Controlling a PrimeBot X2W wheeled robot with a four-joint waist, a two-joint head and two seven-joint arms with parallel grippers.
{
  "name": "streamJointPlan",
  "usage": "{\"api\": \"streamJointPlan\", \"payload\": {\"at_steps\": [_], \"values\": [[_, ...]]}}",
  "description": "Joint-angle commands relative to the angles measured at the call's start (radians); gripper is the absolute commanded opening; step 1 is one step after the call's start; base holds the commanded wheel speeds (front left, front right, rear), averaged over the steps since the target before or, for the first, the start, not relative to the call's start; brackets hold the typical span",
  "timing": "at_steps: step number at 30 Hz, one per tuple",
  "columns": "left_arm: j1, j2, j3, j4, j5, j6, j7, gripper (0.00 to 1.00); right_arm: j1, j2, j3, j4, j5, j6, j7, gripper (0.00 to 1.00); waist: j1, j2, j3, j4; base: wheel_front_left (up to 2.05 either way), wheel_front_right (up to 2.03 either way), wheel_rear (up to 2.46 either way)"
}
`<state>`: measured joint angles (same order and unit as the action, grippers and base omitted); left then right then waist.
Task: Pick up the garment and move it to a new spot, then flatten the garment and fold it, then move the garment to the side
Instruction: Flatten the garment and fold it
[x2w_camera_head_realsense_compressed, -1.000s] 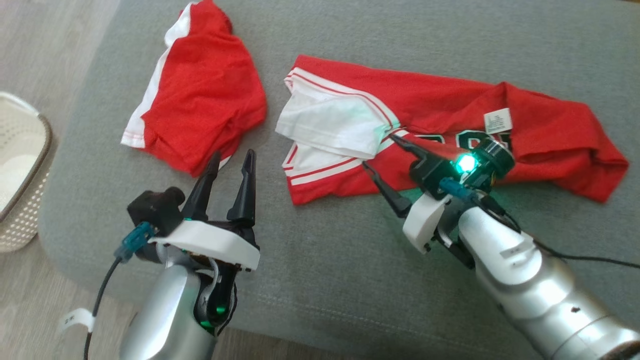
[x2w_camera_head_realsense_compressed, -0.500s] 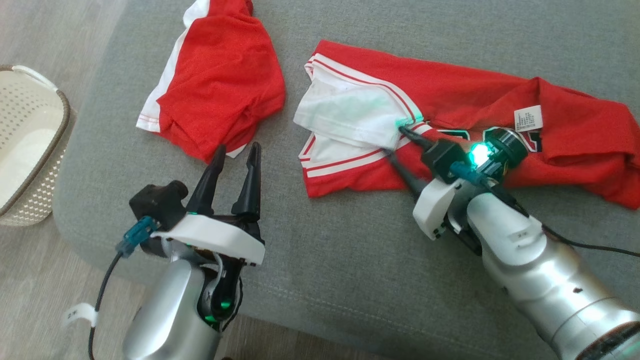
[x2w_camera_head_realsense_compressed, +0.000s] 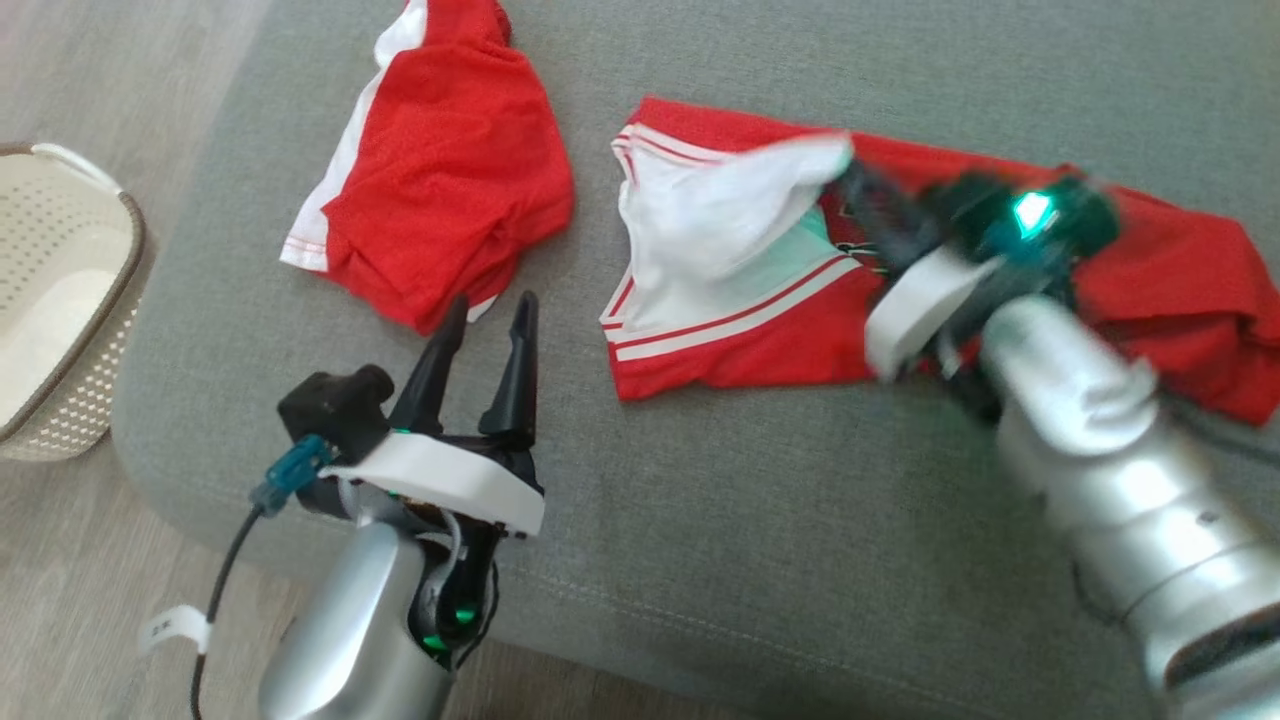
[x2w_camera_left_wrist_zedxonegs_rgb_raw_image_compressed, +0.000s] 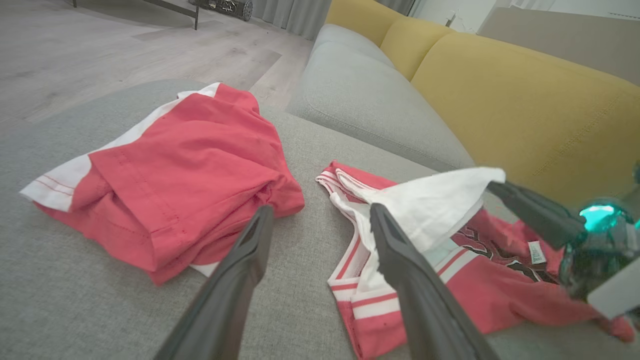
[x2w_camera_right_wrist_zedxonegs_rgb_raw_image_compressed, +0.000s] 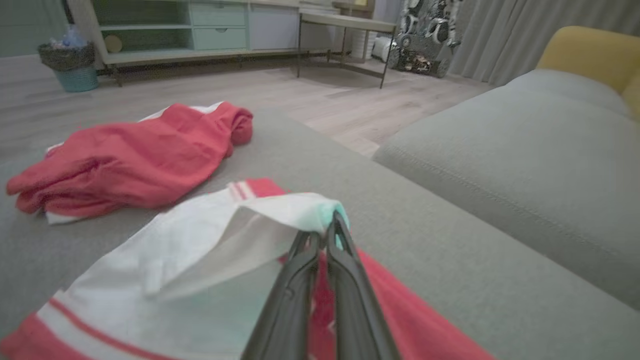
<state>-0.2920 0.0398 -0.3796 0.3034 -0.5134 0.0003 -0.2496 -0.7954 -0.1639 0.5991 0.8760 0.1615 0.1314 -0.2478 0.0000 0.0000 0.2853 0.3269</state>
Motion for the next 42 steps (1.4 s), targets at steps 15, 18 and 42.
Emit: {"api": "streamJointPlan", "payload": {"at_steps": [15,18,42], "values": [[-0.052,0.010,-0.040,-0.057,-0.053,0.016,-0.012,1.00,-0.423,-0.162,-0.179,0.155,-0.099,-0.001,0.084,0.00,0.0000,0.0000,0.070,0.082,0.00,0.00,0.00],[-0.054,0.010,-0.041,-0.058,-0.055,0.017,-0.012,1.00,-0.456,-0.173,-0.218,0.183,-0.139,-0.001,0.069,0.57,0.0000,0.0000,0.077,0.081,0.00,0.00,0.00],[-0.016,0.010,0.016,-0.039,0.007,0.017,-0.012,1.00,-0.014,-0.016,-0.394,-0.034,-0.144,-0.001,-0.013,1.00,0.0000,0.0000,-0.100,-0.170,0.00,0.00,0.00]]}}
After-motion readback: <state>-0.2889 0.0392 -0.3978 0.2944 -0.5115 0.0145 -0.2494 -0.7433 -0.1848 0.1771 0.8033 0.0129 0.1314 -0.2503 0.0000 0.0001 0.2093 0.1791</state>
